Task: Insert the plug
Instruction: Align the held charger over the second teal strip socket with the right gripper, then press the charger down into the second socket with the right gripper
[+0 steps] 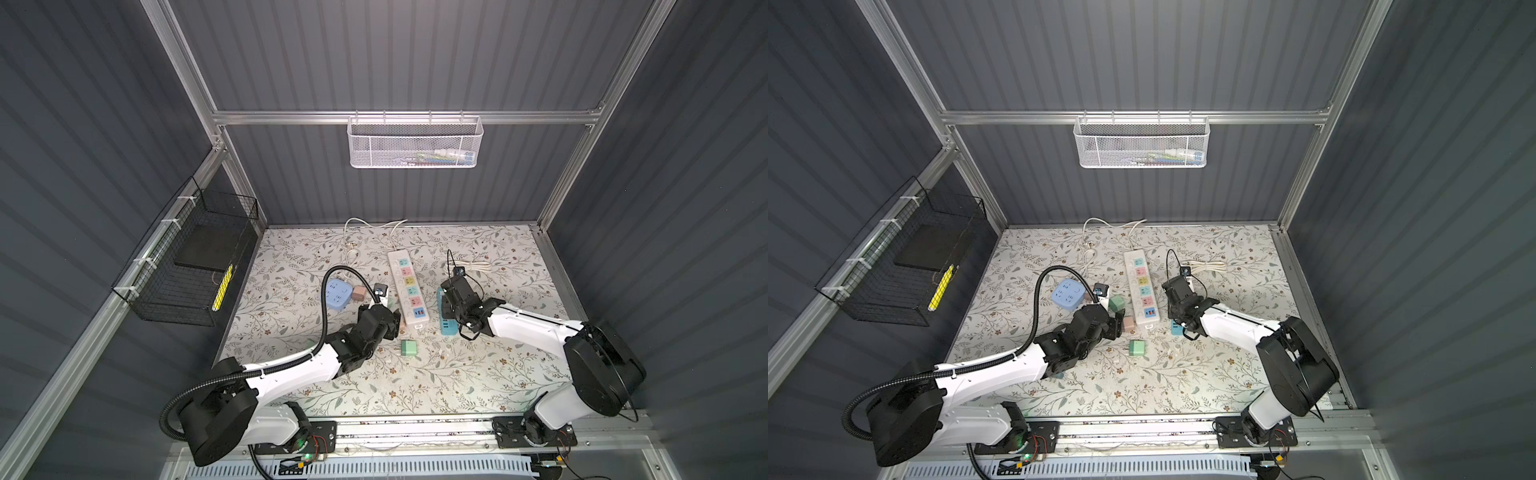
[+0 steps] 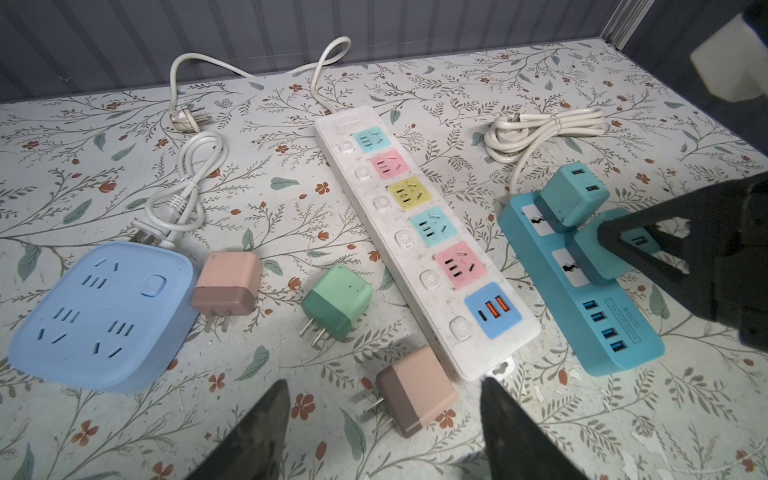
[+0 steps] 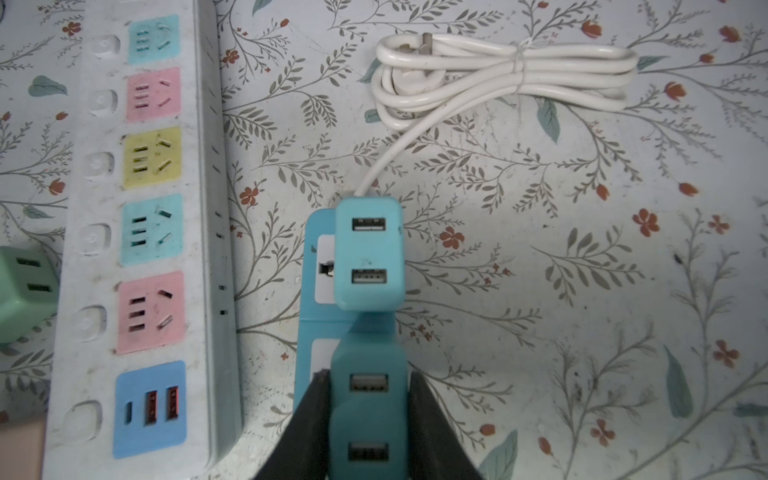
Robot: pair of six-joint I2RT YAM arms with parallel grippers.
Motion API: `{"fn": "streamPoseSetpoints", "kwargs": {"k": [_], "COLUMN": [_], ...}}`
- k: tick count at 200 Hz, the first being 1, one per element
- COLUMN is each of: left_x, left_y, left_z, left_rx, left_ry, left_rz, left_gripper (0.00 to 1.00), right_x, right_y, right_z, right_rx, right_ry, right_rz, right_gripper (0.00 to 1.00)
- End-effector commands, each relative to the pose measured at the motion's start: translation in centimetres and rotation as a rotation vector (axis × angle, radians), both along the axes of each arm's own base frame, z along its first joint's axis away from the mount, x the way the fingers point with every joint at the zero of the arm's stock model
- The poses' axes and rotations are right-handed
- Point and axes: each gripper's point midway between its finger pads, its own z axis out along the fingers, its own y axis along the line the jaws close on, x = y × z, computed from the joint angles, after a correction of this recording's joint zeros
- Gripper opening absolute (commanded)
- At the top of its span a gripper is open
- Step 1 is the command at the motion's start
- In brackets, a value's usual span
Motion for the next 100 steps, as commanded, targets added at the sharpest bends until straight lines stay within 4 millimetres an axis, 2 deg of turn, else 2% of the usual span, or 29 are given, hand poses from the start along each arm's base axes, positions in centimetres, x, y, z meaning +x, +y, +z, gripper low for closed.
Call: {"fn": "streamPoseSetpoints", "kwargs": {"k": [1, 22, 48, 62, 100], "left_x": [0.1, 0.2, 0.1, 0.0, -0.1], "left_y": [0.7, 0.6, 0.7, 0.9, 1.3], "left_z": [-0.2, -0.1, 0.3, 0.5, 0.6], "left_rx": [0.026, 0.028, 0.018, 0.012, 0.019], "left_ry": [0.001, 0.002, -0.004, -0.009, -0.008], "left_rz": [0.016, 0.016, 0.019, 0.02, 0.03], "left_gripper": [0.73, 0.75, 0.77, 0.78, 0.79], "right_x": [-2.9, -1.8, -0.8, -0.5, -0.1], "right_y": [-0.4, 0.1, -0.2, -0.7, -1.4], "right_z": [-1.6, 1.5, 4.0, 4.3, 3.2], "right_rx": [-0.046, -0.025, -0.015, -0.016, -0.028], "right_ry": [0.157, 0.103, 0.055, 0.046, 0.077], "right_rz": [0.064, 0.08, 0.082, 0.076, 0.063], "right_gripper": [0.38, 0.49, 0.58, 0.61, 0.62]}}
